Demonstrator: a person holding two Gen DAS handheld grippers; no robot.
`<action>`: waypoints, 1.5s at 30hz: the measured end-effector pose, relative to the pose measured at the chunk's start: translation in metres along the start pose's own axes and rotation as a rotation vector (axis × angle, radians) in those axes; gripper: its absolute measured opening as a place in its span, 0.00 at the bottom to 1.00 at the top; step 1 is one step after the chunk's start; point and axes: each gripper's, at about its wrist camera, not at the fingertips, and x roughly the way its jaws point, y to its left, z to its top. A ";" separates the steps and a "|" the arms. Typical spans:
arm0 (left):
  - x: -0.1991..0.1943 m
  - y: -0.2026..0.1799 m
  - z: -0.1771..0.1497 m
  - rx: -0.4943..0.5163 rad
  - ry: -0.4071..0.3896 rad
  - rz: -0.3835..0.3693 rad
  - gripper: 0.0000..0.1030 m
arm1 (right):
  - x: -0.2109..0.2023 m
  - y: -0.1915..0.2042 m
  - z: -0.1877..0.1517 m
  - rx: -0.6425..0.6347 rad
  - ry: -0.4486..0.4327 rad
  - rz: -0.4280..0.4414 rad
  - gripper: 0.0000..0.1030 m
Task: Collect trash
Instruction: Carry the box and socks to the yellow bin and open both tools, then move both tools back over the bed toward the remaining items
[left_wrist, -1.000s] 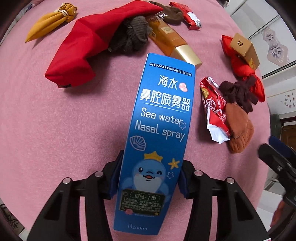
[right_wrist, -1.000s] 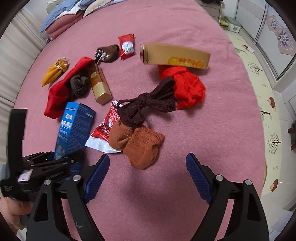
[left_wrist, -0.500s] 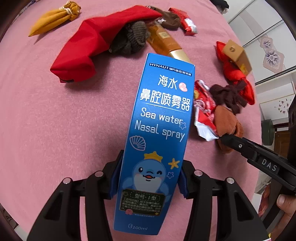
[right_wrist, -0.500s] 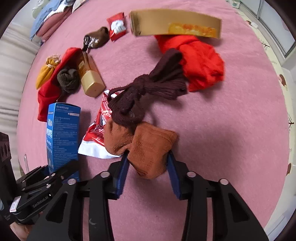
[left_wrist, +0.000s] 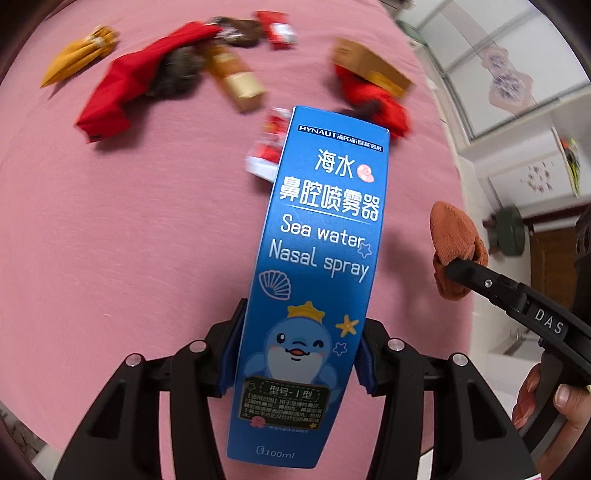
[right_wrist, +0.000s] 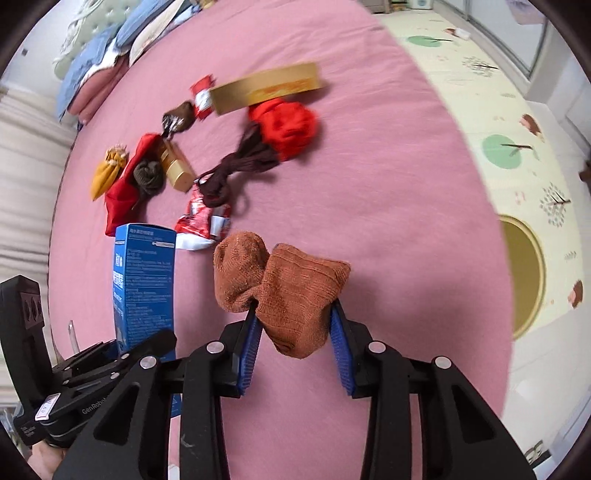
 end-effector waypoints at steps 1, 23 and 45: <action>-0.001 -0.016 -0.005 0.026 0.006 -0.004 0.48 | -0.007 -0.007 -0.003 0.015 -0.007 0.000 0.34; 0.065 -0.288 -0.030 0.396 0.142 -0.130 0.48 | -0.131 -0.246 -0.062 0.413 -0.168 -0.104 0.35; 0.061 -0.326 0.006 0.498 0.099 -0.083 0.86 | -0.162 -0.283 -0.036 0.446 -0.270 -0.106 0.56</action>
